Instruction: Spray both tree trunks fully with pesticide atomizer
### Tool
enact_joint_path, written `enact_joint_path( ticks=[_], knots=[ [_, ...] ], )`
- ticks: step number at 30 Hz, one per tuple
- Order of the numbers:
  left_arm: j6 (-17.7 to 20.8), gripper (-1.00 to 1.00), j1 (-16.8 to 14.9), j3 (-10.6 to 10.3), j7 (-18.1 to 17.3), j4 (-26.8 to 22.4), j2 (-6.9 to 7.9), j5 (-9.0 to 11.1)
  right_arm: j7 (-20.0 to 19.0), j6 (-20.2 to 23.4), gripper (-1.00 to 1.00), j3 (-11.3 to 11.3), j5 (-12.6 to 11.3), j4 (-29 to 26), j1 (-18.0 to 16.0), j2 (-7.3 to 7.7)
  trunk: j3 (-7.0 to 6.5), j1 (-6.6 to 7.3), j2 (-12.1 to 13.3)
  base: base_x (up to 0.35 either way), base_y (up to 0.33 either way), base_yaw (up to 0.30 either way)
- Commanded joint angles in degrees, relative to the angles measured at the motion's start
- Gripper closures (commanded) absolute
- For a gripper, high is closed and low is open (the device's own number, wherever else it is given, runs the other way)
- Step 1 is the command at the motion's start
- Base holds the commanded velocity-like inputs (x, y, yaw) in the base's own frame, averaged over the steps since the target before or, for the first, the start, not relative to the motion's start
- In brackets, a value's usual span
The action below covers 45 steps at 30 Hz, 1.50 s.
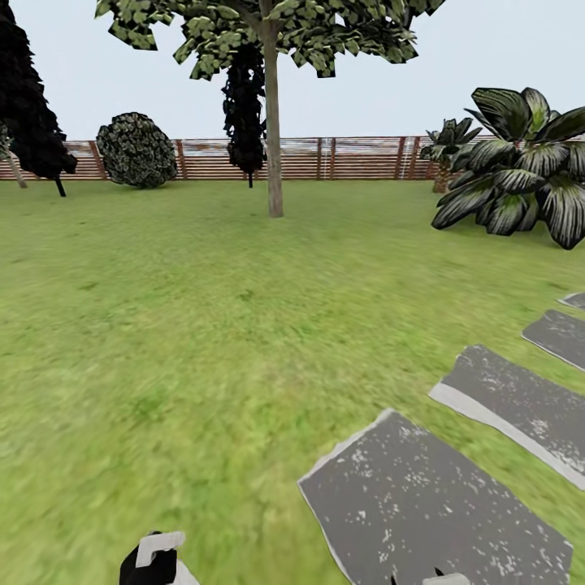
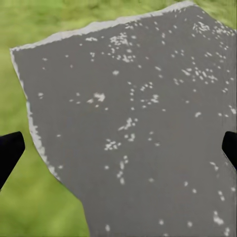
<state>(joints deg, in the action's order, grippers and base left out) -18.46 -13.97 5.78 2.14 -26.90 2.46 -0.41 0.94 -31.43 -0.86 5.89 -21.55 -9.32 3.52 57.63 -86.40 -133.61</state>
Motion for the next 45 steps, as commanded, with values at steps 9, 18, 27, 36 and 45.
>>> enact_joint_path(
  ticks=[9,18,27,36,45],
  knots=[
    [0.00,1.00,0.00,-0.04,-0.04,0.01,0.00,0.12,0.11,-0.08,-1.00,0.27,-0.09,-0.21,0.00,0.35,0.00,0.00,0.00,0.338,0.000,0.000],
    [0.00,1.00,0.01,0.02,-0.04,0.01,0.00,0.23,-0.06,-0.03,-1.00,-0.10,0.00,0.01,0.00,0.14,0.00,0.00,0.00,0.338,0.000,0.000],
    [0.03,1.00,0.01,0.04,-0.06,0.01,0.01,0.23,-0.07,-0.10,-1.00,-0.10,0.00,-0.06,0.00,0.17,0.00,0.00,0.00,0.338,0.000,0.000],
    [0.03,1.00,0.04,0.04,-0.05,0.01,0.03,0.16,-0.07,-0.12,-1.00,-0.10,0.00,-0.07,0.00,0.16,0.00,0.00,0.00,0.338,0.000,0.000],
    [0.03,1.00,0.07,0.05,-0.04,0.01,0.06,0.14,-0.07,-0.12,-1.00,-0.10,0.00,-0.02,0.00,0.17,0.00,0.00,0.00,0.338,0.000,0.067]
  ],
)
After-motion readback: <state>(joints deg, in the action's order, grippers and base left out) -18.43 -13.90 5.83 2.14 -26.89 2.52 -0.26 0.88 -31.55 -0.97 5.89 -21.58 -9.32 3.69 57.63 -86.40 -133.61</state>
